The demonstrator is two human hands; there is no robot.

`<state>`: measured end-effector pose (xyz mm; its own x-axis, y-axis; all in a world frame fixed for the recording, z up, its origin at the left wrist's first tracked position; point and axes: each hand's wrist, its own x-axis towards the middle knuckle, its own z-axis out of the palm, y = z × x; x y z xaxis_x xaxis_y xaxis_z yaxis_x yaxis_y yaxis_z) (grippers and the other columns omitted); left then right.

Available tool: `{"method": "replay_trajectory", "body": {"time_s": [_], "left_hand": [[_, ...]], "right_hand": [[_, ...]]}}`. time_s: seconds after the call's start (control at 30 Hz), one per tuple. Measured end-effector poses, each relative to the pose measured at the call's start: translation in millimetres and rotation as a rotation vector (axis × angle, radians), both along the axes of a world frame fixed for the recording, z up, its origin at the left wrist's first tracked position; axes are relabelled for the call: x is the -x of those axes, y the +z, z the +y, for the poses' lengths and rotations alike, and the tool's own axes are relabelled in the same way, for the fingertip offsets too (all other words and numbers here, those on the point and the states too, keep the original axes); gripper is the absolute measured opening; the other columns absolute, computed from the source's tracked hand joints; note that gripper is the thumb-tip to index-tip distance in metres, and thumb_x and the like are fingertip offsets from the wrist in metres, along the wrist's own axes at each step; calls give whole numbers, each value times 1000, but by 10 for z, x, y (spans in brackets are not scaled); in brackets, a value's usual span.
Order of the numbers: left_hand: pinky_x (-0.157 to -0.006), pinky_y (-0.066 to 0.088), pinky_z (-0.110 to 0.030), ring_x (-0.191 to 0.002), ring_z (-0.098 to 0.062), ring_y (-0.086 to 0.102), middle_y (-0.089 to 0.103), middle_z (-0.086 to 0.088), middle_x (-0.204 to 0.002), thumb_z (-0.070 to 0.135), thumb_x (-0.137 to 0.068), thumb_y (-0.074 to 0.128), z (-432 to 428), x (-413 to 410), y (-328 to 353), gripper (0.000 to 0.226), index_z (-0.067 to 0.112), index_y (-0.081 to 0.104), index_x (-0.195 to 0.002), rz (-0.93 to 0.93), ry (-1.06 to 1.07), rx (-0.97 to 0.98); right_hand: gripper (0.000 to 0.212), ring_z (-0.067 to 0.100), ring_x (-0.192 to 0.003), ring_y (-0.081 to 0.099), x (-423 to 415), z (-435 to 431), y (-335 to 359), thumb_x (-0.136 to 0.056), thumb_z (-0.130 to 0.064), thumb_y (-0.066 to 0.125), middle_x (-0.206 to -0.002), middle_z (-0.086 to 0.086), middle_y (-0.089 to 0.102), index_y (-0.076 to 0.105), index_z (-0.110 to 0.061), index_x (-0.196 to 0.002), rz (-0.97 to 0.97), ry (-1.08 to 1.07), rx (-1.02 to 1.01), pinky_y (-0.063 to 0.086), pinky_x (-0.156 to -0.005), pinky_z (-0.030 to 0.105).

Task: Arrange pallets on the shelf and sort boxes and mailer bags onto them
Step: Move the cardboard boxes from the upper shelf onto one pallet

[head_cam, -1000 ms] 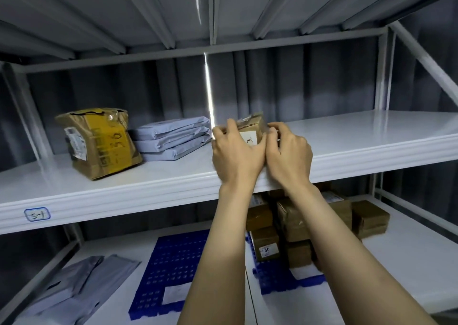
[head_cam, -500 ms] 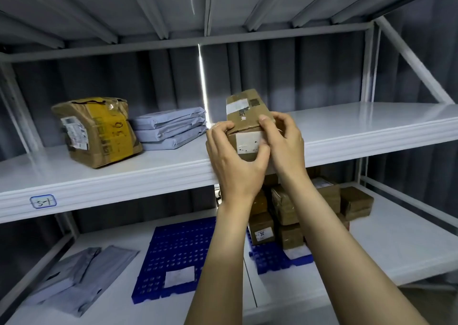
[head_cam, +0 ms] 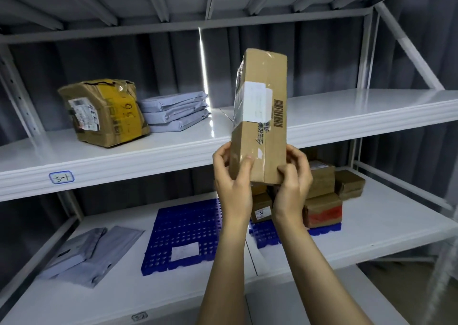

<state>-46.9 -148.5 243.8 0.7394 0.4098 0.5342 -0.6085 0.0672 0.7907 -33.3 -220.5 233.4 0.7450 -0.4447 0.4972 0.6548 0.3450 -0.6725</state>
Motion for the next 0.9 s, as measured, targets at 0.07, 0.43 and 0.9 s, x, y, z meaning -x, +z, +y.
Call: {"method": "replay_trajectory", "body": {"time_s": [0.07, 0.43, 0.9], "left_hand": [[-75, 50, -17, -102, -9, 63, 64, 3, -113, 26, -79, 65, 2, 92, -131, 48, 22, 49, -124, 19, -55, -26], [-86, 55, -24, -115, -5, 56, 55, 13, -129, 38, -76, 76, 41, 478, -657, 70, 29, 44, -137, 93, -89, -336], [-66, 48, -9, -98, -6, 59, 62, 3, -114, 19, -92, 61, 448, 821, -1230, 30, 14, 58, -122, 358, -236, -278]], "right_hand": [[34, 21, -98, 62, 63, -16, -138, -75, -15, 45, -105, 7, 66, 61, -14, -106, 52, 8, -21, 51, -83, 41], [52, 2, -97, 64, 570, -38, -679, -80, -36, 60, -112, -5, 65, 52, -15, -127, 215, 88, 3, 52, -75, 18], [73, 27, -109, 64, 851, 303, -1426, -63, -64, 63, -118, 9, 67, 57, -25, -125, 564, 319, -118, 50, -97, 49]]}}
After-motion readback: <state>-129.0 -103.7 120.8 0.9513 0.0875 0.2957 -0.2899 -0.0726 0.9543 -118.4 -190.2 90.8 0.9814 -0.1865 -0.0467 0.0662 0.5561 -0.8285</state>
